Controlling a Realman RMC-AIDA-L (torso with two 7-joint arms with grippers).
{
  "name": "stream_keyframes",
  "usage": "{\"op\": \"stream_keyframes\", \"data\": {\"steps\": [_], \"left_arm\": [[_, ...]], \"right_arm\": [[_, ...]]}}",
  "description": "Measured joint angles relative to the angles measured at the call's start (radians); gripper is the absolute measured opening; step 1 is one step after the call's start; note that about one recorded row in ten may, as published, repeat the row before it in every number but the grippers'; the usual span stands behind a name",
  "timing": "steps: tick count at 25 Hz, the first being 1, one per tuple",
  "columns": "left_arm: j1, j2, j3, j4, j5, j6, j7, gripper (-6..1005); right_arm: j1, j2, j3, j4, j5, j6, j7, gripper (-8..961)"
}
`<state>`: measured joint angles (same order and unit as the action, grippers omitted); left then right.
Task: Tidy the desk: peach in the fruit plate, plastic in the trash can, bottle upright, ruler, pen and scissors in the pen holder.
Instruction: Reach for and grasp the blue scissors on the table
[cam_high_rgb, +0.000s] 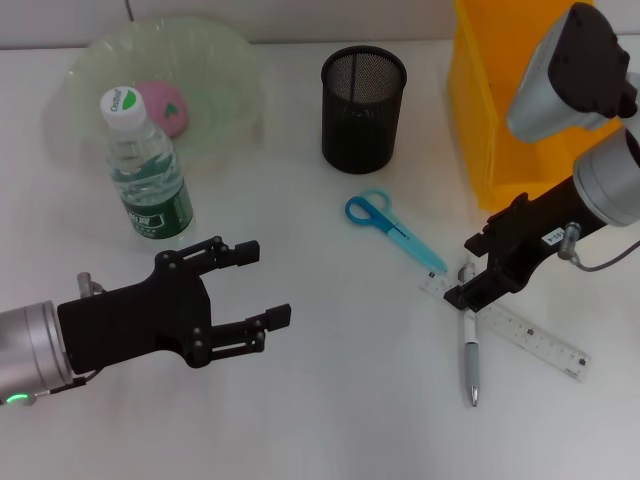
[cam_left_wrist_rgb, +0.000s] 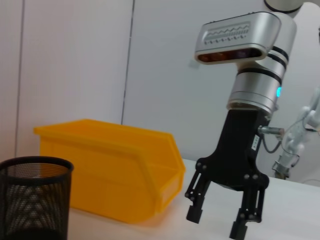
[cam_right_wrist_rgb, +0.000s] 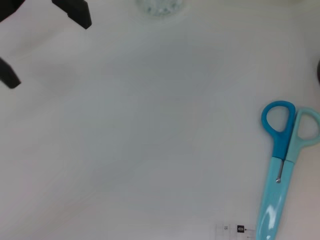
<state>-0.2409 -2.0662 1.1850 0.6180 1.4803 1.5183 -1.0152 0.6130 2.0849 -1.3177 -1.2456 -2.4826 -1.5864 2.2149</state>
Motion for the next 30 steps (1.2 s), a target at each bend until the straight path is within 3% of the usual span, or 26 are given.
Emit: {"op": "stream_keyframes", "data": {"steps": [30], "left_arm": [[-0.018,-0.003,0.015,-0.004,0.048,-0.022,-0.005,794]], "right_arm": [[0.008,0.001,-0.075,0.114,0.036,0.142,-0.001,780]]}}
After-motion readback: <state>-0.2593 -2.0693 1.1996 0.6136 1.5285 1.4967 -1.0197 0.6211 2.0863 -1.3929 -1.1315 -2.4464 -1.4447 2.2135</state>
